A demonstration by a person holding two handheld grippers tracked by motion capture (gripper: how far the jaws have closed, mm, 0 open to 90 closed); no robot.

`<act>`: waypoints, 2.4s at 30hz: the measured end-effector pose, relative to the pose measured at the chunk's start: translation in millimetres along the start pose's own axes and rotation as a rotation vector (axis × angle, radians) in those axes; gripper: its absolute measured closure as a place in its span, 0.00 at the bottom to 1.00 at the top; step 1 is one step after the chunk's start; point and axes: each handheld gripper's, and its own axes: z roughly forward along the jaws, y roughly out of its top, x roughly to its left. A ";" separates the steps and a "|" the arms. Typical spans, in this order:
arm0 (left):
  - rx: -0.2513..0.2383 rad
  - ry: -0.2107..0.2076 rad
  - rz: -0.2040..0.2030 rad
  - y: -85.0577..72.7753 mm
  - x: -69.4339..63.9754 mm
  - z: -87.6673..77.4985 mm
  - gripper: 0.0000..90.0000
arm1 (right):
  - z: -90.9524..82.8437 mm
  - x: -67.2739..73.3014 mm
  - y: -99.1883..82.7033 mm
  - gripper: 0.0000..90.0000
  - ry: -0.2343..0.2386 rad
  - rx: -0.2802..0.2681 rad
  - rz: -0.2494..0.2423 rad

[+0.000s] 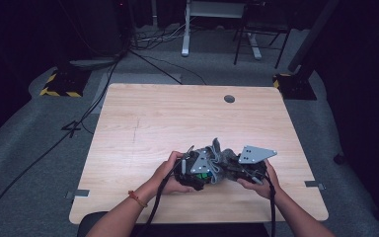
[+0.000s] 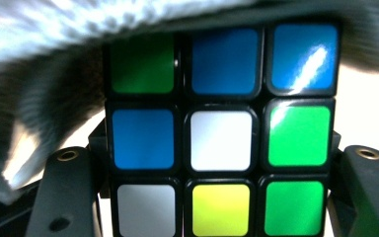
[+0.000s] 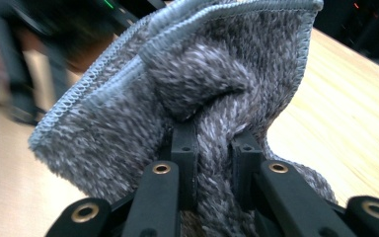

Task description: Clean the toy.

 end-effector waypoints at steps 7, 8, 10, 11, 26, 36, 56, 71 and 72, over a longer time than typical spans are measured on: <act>-0.037 0.009 -0.010 0.2 3.6 -9.6 0.37 | 3.7 -11.7 -17.1 0.86 0.003 0.048 0.048; -0.035 0.010 -0.012 -0.2 3.9 -9.3 0.37 | 2.0 -9.7 -15.8 0.86 0.011 0.039 0.042; -0.010 0.019 0.001 -1.5 4.4 -7.1 0.37 | -2.3 -2.4 -10.7 0.86 0.028 0.019 0.043; 0.002 0.027 0.007 -2.1 4.4 -6.1 0.37 | -3.1 -0.5 -9.7 0.86 0.035 0.015 0.046; -0.025 0.009 0.012 0.2 -0.4 -6.6 0.37 | 1.4 -7.3 -13.4 0.86 -0.017 0.018 0.043; 0.027 0.032 0.034 0.8 -2.5 0.1 0.37 | -3.7 5.1 -0.9 0.86 0.038 -0.043 0.013; -0.022 0.013 0.001 0.3 0.7 -0.7 0.37 | 1.7 -9.2 -6.9 0.86 0.012 0.003 0.064; -0.102 -0.012 0.004 -0.4 1.1 -6.5 0.37 | 0.5 -17.6 -18.6 0.86 0.166 -0.077 0.172; -0.086 -0.014 0.005 -1.2 0.5 -4.3 0.37 | -0.5 -14.8 -16.4 0.86 0.166 -0.088 0.161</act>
